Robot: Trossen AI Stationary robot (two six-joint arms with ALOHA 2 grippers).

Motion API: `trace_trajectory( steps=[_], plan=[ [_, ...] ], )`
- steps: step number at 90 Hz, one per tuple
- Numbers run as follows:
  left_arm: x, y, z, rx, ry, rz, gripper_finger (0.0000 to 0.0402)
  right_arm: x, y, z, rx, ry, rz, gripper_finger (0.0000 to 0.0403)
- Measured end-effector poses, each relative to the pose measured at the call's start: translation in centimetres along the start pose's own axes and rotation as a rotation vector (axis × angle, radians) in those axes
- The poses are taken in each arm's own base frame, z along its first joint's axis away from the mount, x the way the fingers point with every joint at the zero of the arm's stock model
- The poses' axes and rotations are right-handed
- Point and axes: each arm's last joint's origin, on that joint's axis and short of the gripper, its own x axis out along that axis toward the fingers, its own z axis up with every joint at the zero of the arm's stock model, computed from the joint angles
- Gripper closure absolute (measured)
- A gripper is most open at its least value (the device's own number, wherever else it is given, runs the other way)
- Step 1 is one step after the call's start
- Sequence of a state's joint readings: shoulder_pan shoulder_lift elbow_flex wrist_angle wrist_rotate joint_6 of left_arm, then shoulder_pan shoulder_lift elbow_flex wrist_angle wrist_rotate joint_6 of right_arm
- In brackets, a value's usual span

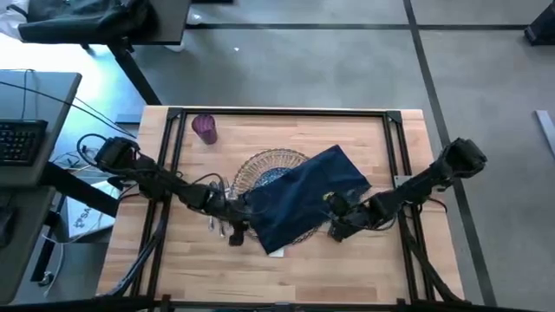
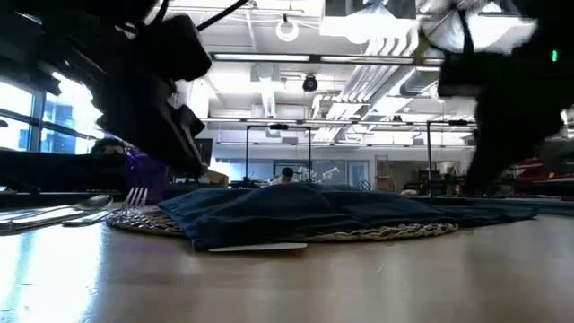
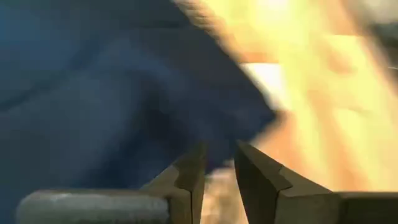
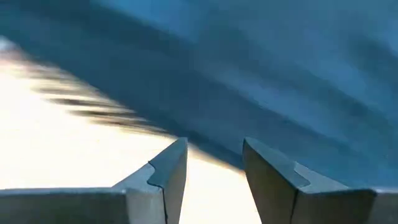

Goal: Set table place
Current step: Fold the blue napkin

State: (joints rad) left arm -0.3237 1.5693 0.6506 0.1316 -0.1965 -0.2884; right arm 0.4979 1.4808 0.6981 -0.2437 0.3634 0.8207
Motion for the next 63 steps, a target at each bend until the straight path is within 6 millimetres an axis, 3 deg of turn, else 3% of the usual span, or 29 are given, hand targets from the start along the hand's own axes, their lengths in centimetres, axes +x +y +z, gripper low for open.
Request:
trace_trajectory(
  steps=[10,27,49,63],
  plan=[
    [0.1,1.3,-0.4,-0.077,0.03,0.142,0.0354,0.1,1.5,1.3,-0.098,-0.063,0.05,0.0265],
    [-0.6,2.4,-0.3,-0.121,0.078,0.191,0.0357,1.1,2.4,1.8,-0.148,-0.077,0.008,0.0265],
    [-4.3,3.0,2.4,-0.114,0.064,0.205,0.0292,2.5,2.4,1.0,-0.145,-0.017,-0.008,0.0265],
    [-5.6,5.4,1.6,-0.176,0.195,0.302,0.0258,2.7,2.4,0.8,-0.15,0.0,-0.002,0.0265]
  ],
)
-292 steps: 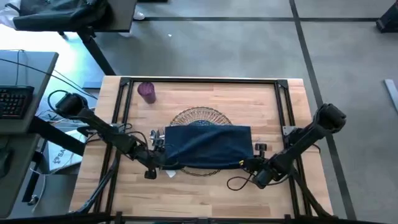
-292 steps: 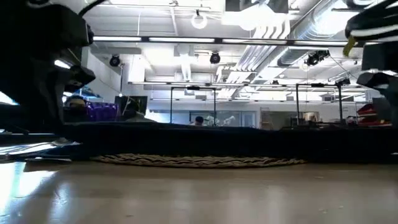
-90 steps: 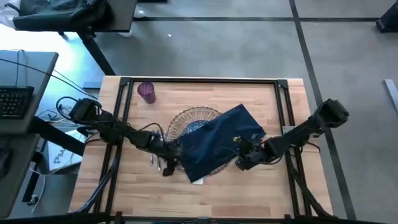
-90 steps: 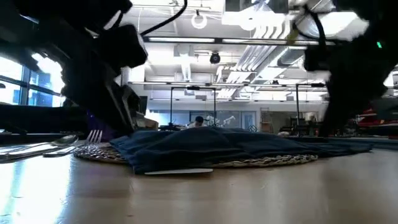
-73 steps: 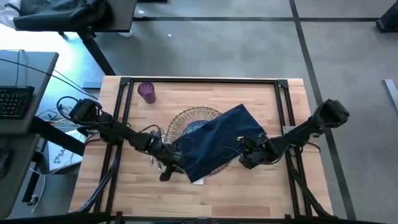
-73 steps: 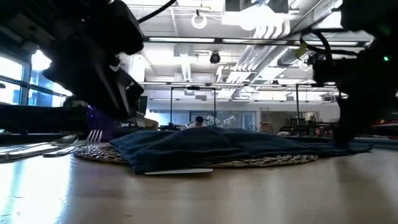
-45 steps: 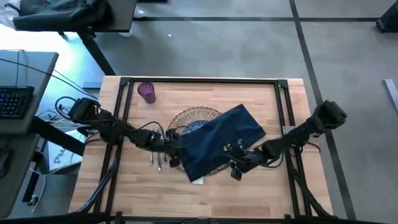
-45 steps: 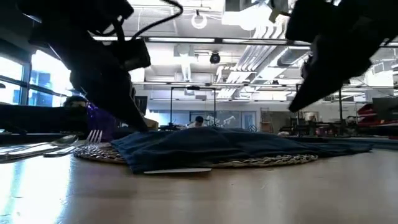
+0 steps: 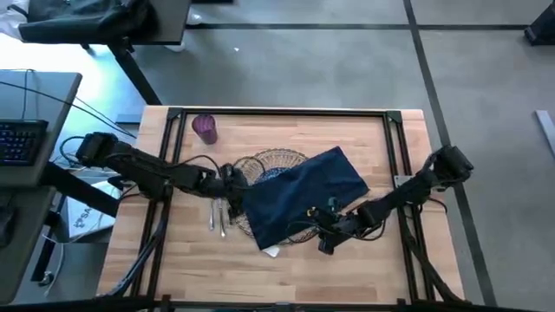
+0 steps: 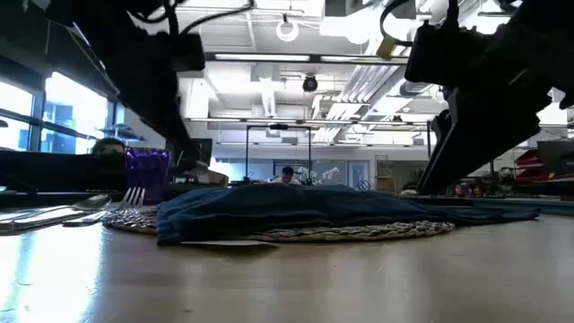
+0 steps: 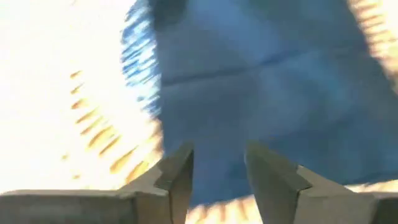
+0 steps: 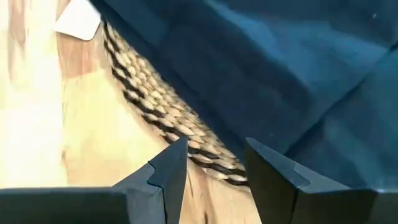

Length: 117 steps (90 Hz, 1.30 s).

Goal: Set table place
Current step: Fold the blue napkin

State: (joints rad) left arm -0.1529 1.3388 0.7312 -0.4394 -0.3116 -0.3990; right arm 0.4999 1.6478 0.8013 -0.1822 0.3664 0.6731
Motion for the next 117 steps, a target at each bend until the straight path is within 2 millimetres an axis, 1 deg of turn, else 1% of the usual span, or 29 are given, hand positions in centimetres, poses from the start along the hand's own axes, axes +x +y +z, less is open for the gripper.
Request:
trace_trajectory(
  steps=[9,15,22,37,48,58,69,89,92,96,104,117],
  plan=[
    [1.0,1.3,-0.7,-0.004,0.09,-0.035,0.0247,0.0,0.0,0.0,0.0,-0.001,0.001,0.0265],
    [1.8,1.8,-0.9,-0.002,0.119,-0.093,0.0242,0.0,0.0,0.0,-0.001,-0.003,0.002,0.0265],
    [2.7,2.3,-1.1,0.02,0.154,-0.12,0.0241,0.0,0.0,0.0,0.0,-0.003,0.002,0.0265],
    [4.4,2.7,-0.9,0.063,0.141,-0.122,0.0241,0.0,0.0,0.1,-0.002,-0.006,0.003,0.0265],
    [5.6,2.8,-1.2,0.074,0.184,-0.15,0.0241,0.0,0.1,0.1,0.0,-0.006,0.005,0.0265],
    [6.0,2.8,-1.3,0.079,0.196,-0.173,0.0245,0.0,0.1,0.1,-0.001,-0.005,0.006,0.0265],
    [5.8,2.6,-1.0,0.079,0.174,-0.216,0.0276,0.0,0.1,0.1,-0.005,-0.006,0.006,0.0265],
    [5.4,2.2,-0.5,0.083,0.131,-0.36,0.0379,0.0,0.0,0.0,-0.031,0.001,0.003,0.0265],
    [5.4,2.1,-0.4,0.082,0.126,-0.375,0.039,0.0,0.0,0.0,-0.031,0.001,0.003,0.0265],
    [5.3,2.0,-0.3,0.075,0.124,-0.397,0.0396,0.0,0.0,0.0,-0.032,0.003,0.001,0.0265],
    [5.1,1.7,0.2,0.071,0.112,-0.415,0.0396,-0.1,0.1,-0.1,-0.035,0.005,0.003,0.0265],
    [4.2,1.0,1.5,0.088,0.066,-0.44,0.0401,-0.3,0.5,-0.4,-0.048,0.008,0.012,0.0265]
  ],
)
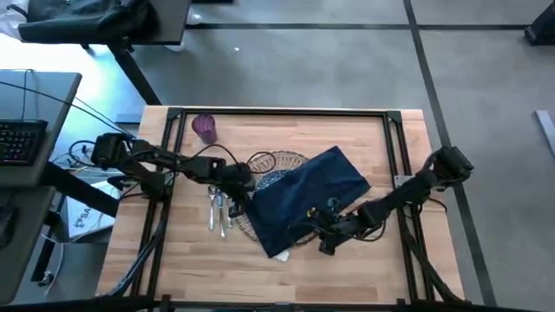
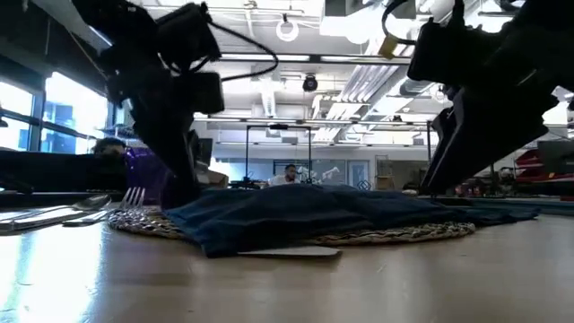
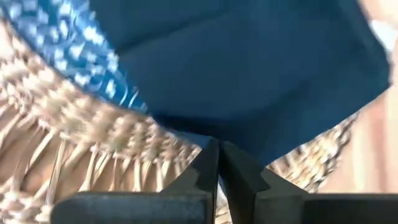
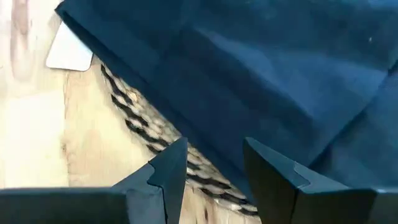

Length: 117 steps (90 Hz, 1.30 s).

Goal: Set table place
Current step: Fold the blue napkin

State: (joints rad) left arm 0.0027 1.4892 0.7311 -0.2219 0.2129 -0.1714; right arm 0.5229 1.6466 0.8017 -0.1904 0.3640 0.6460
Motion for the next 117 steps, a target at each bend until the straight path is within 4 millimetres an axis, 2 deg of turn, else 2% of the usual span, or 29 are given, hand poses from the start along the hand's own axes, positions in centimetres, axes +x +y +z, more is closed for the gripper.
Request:
trace_trajectory(
  steps=[24,41,71,81,93,106,117],
  plan=[
    [-1.1,-1.8,2.6,0.013,-0.081,-0.092,0.0401,-0.4,0.8,-0.5,-0.027,-0.039,-0.022,0.0265],
    [-1.8,-2.4,4.1,0.018,-0.142,-0.109,0.0401,-0.7,1.5,-0.4,-0.043,-0.101,-0.007,0.0265],
    [-1.5,-1.6,2.3,-0.038,0.012,-0.036,0.0398,-0.8,1.6,-0.4,-0.047,-0.109,-0.003,0.0265],
    [-1.5,-1.3,1.5,-0.053,0.079,0.031,0.0371,-0.8,1.6,-0.4,-0.048,-0.125,-0.025,0.0265],
    [-1.7,-0.4,1.1,-0.081,0.12,0.12,0.0313,-0.8,1.5,-0.3,-0.047,-0.134,-0.037,0.0265],
    [-0.9,1.0,0.4,-0.109,0.131,0.071,0.0255,-0.8,1.5,-0.3,-0.055,-0.135,-0.04,0.0265],
    [0.2,2.0,-0.5,-0.125,0.15,0.038,0.023,-0.8,1.5,-0.3,-0.056,-0.135,-0.039,0.0265]
  ],
)
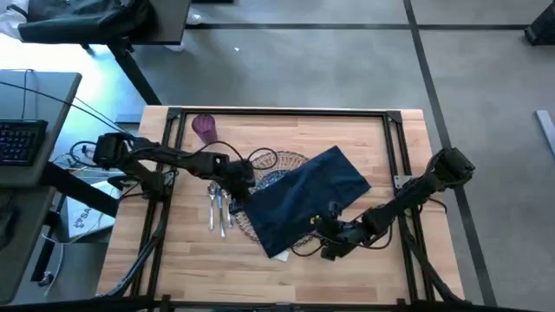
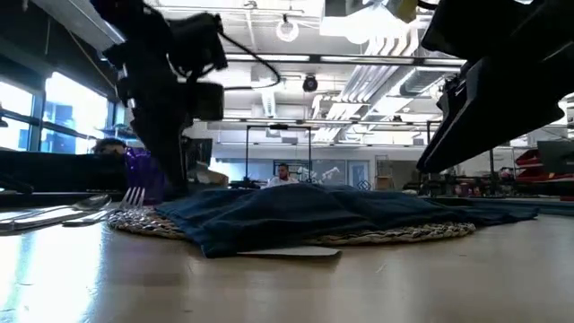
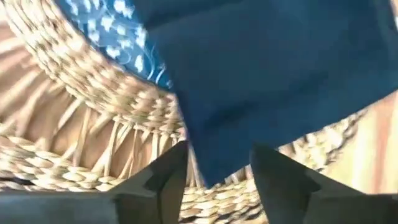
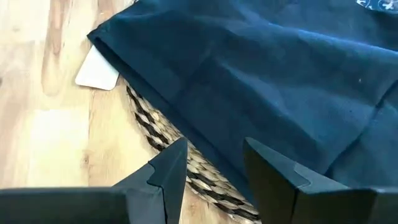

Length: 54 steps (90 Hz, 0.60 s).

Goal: Set table place
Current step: Fold the blue napkin

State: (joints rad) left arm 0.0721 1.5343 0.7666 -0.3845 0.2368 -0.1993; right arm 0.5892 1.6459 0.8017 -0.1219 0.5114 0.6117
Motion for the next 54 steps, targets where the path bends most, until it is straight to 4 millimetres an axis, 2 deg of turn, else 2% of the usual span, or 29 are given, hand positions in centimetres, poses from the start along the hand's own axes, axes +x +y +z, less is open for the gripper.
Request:
trace_trajectory(
  steps=[30,54],
  plan=[
    [2.1,0.2,0.3,0.003,0.009,-0.133,0.0248,0.0,0.0,0.0,0.009,0.002,0.0,0.0265],
    [2.2,0.0,0.4,0.0,0.012,-0.177,0.032,0.0,0.0,-0.1,0.005,0.008,0.0,0.0265]
  ],
)
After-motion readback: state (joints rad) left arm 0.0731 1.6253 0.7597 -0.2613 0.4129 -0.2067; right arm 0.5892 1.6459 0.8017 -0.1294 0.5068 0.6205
